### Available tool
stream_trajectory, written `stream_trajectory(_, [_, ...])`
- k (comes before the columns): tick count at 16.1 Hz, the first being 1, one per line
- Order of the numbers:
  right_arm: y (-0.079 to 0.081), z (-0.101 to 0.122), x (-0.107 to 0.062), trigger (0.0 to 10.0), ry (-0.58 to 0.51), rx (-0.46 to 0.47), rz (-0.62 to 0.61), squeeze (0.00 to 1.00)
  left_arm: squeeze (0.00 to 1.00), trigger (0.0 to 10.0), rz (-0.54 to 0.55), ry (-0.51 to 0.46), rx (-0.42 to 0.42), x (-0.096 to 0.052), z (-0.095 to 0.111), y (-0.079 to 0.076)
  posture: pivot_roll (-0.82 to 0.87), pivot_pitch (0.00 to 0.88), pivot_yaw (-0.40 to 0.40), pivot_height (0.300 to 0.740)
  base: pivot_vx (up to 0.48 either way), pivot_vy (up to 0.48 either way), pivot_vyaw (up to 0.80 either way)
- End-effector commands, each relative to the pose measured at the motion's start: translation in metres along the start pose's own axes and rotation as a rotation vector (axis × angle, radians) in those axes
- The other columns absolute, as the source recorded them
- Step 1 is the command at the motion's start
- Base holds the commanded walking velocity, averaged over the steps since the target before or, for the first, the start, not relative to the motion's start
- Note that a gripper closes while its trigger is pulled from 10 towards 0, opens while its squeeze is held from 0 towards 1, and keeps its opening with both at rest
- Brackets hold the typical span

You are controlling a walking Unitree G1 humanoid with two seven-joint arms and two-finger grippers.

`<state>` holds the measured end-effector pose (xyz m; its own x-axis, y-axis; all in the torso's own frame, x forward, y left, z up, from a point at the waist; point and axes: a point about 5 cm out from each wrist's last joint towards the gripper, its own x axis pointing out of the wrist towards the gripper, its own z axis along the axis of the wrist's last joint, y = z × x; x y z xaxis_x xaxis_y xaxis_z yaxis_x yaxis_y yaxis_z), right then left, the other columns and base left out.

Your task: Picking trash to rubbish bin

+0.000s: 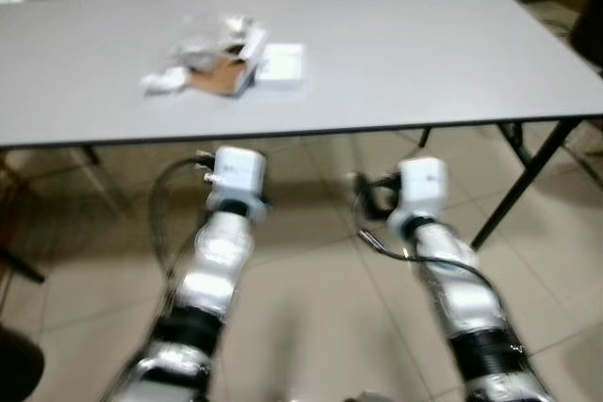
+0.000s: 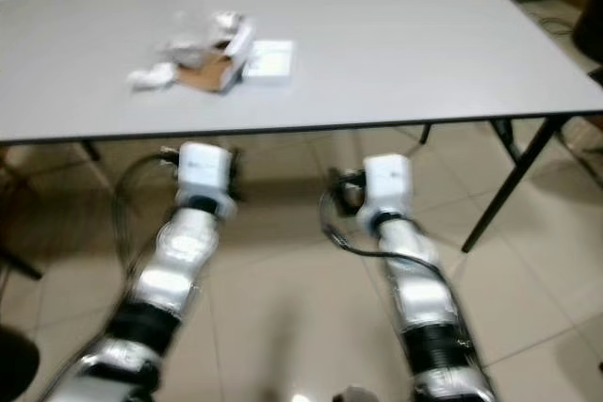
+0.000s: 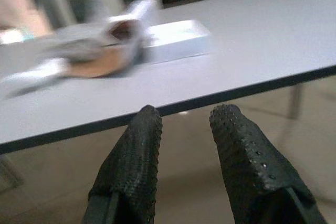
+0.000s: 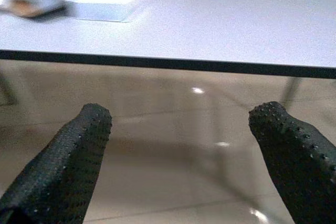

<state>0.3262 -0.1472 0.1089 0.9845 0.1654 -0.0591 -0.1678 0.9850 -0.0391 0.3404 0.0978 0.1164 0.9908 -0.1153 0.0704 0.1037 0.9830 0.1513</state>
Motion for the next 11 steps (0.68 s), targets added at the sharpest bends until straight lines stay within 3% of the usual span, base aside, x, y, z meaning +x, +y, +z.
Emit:
stream_trajectory(1, [0.0086, 0.0034, 0.0016, 10.0, -0.019, 0.013, 0.018, 0.00, 0.00, 10.0, 0.025, 0.002, 0.025, 0.0002, -0.0005, 0.0117, -0.07, 0.076, 0.028, 0.740, 0.368, 0.000, 0.00])
stream_trajectory(11, [0.0104, 0.0027, 0.0018, 10.0, -0.017, 0.016, 0.021, 0.00, 0.00, 10.0, 0.025, 0.011, 0.036, -0.0006, -0.0022, 0.0132, -0.07, 0.086, 0.027, 0.740, 0.402, 0.000, 0.00])
